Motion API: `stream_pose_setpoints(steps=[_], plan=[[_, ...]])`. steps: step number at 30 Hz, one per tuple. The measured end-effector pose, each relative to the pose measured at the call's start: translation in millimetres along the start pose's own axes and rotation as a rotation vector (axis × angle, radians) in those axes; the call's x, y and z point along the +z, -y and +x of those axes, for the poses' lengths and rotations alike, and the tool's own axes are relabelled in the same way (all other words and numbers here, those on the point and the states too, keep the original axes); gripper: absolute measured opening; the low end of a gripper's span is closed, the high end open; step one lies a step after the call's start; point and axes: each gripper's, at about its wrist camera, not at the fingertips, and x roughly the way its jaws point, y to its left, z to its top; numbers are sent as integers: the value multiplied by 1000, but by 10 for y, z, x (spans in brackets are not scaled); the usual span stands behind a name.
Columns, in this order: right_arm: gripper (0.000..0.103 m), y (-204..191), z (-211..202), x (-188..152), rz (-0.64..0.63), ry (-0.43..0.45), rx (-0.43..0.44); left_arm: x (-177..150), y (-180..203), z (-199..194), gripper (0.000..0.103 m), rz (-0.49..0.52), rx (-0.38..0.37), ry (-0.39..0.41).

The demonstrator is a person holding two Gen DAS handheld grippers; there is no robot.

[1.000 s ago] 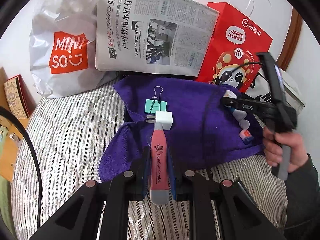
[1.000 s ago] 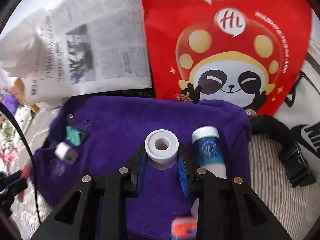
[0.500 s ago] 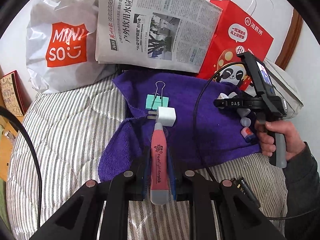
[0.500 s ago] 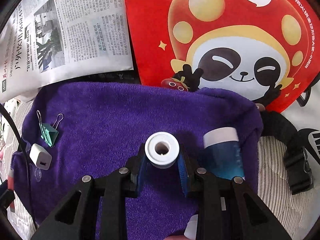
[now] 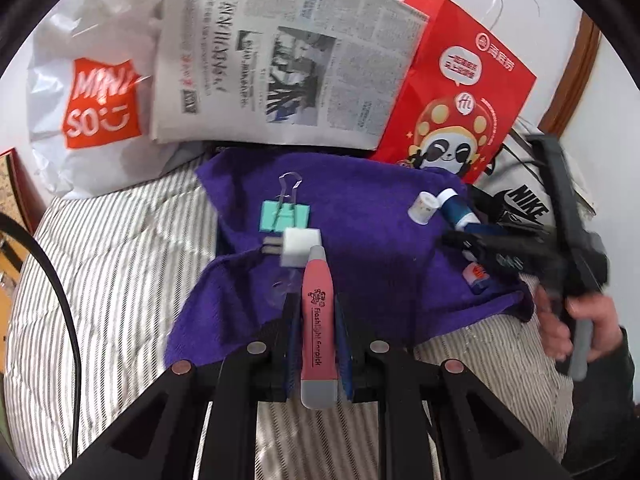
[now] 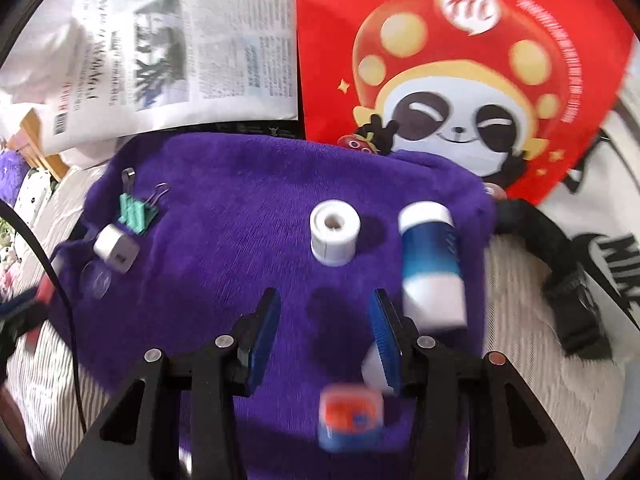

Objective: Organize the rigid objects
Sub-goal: 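Carry the highlighter and tape roll onto the purple towel and open both tools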

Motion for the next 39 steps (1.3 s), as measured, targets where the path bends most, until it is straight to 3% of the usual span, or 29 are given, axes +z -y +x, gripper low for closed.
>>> stream_pose_setpoints(steps=[11,16,34,39], plan=[[47,294,-776,-756,70,69,26,84,259,350,17,-5,-51,-45],[48,406,-991,-993,72,66,6,100,330,580,17,-18,19,-75],[49,457,-966,-1181,104,67,41,95,461,941,17,51,146,-165],[49,561,-1010,-1292,143,63,39,73,572,956,24,99,173,-179]])
